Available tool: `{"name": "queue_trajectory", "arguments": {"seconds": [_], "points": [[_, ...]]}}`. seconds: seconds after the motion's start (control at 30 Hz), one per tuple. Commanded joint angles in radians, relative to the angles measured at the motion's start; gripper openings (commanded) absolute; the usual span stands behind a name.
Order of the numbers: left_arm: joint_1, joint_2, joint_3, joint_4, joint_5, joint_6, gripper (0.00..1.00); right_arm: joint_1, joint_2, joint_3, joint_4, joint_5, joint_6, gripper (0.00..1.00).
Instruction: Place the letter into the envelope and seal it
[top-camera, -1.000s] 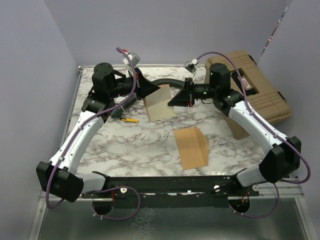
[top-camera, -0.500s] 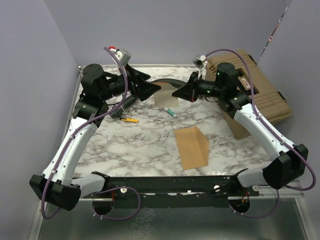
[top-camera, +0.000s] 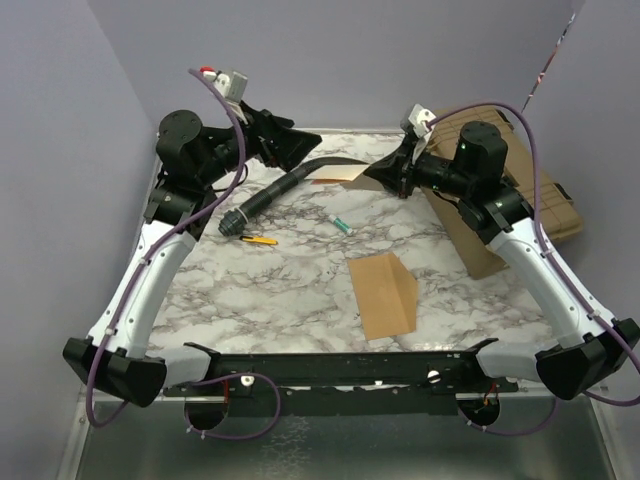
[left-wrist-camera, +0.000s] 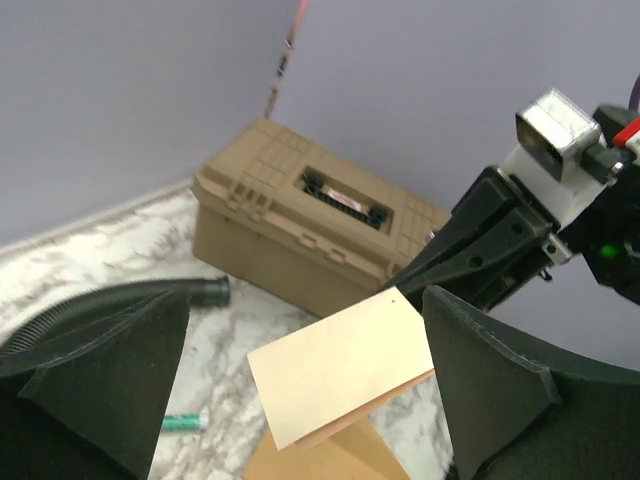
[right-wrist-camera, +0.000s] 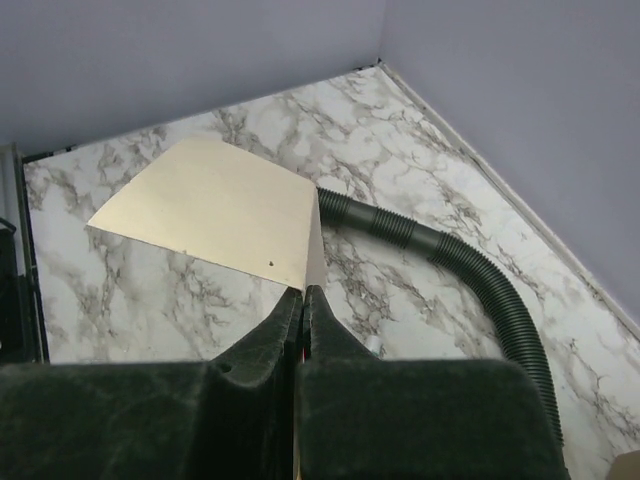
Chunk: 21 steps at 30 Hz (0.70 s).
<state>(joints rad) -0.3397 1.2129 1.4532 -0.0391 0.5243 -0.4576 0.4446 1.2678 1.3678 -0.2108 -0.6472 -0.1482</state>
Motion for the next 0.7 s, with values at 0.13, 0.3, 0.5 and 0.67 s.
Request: {"name": "queue_trajectory", "arguments": {"seconds": [0.13, 0.3, 0.5, 0.67], "points": [[0.000, 0.067, -0.043, 0.026, 0.503, -0.012, 0.98, -0.003, -0.023, 0.093, -0.108, -0.222, -0.038, 0.00], [-0.010, 0.048, -0.092, 0.033, 0.610, 0.019, 0.96, -0.003, 0.009, 0.173, -0.167, -0.324, 0.015, 0.00], [-0.068, 0.050, -0.144, 0.036, 0.597, 0.044, 0.94, -0.003, 0.083, 0.255, -0.222, -0.441, 0.089, 0.00], [-0.082, 0.067, -0.152, 0.035, 0.601, 0.032, 0.84, -0.003, 0.096, 0.250, -0.188, -0.480, 0.140, 0.00]]}}
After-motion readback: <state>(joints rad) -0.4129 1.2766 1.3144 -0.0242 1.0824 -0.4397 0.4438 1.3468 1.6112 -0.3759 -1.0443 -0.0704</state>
